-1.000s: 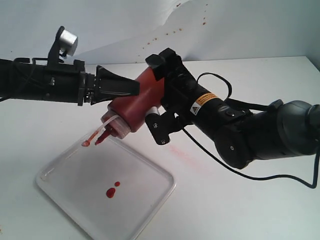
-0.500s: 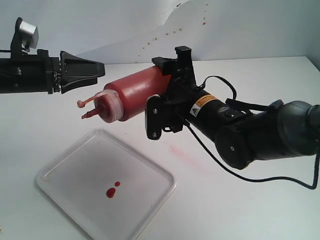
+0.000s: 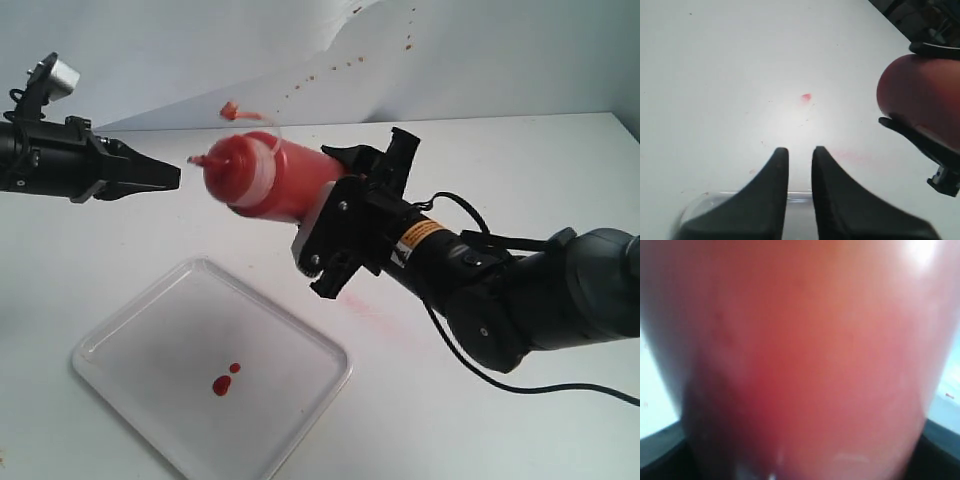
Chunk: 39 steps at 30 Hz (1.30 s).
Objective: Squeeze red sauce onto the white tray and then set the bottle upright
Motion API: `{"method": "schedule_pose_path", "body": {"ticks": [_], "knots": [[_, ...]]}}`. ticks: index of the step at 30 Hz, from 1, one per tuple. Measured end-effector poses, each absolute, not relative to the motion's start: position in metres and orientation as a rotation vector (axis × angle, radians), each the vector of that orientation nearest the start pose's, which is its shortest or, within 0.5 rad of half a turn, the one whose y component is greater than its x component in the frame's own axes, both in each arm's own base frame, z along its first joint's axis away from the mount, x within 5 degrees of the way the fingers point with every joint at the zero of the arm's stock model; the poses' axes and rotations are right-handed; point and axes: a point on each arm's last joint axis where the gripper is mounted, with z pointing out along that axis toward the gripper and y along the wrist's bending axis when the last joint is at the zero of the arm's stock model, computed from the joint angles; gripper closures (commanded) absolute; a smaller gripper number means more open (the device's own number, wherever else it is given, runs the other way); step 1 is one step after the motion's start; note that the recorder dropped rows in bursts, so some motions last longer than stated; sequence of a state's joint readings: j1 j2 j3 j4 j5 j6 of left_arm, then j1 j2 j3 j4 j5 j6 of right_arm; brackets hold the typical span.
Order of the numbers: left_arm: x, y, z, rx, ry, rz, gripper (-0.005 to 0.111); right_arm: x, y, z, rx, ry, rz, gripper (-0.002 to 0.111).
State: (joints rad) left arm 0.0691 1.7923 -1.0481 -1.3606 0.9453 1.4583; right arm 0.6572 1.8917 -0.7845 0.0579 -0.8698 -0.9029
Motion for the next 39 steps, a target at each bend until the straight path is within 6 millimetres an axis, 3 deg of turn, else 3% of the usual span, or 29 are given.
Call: {"method": "schedule_pose_path", "body": {"ticks": [4, 14, 20, 25, 33, 39], "knots": [[0.347, -0.048, 0.214, 0.549, 2.184, -0.963, 0.107, 0.292, 0.220, 0.166, -1.020, 1.348, -0.054, 0.108], [0.344, -0.046, 0.209, 0.581, 2.247, -0.926, 0.107, 0.300, 0.210, 0.168, -0.766, 1.483, 0.113, 0.108], [0.340, -0.044, 0.222, 0.597, 2.291, -0.703, 0.107, 0.322, 0.174, 0.168, -0.560, 1.576, 0.172, 0.108], [0.330, -0.066, 0.239, 0.715, 2.284, -0.535, 0.107, 0.334, 0.149, 0.166, -0.540, 1.585, 0.191, 0.108], [0.317, -0.098, 0.248, 0.857, 2.267, -0.440, 0.107, 0.345, 0.111, 0.127, -0.578, 1.625, 0.324, 0.108], [0.316, -0.101, 0.248, 0.854, 2.274, -0.446, 0.107, 0.346, 0.099, 0.091, -0.570, 1.661, 0.367, 0.108]]}}
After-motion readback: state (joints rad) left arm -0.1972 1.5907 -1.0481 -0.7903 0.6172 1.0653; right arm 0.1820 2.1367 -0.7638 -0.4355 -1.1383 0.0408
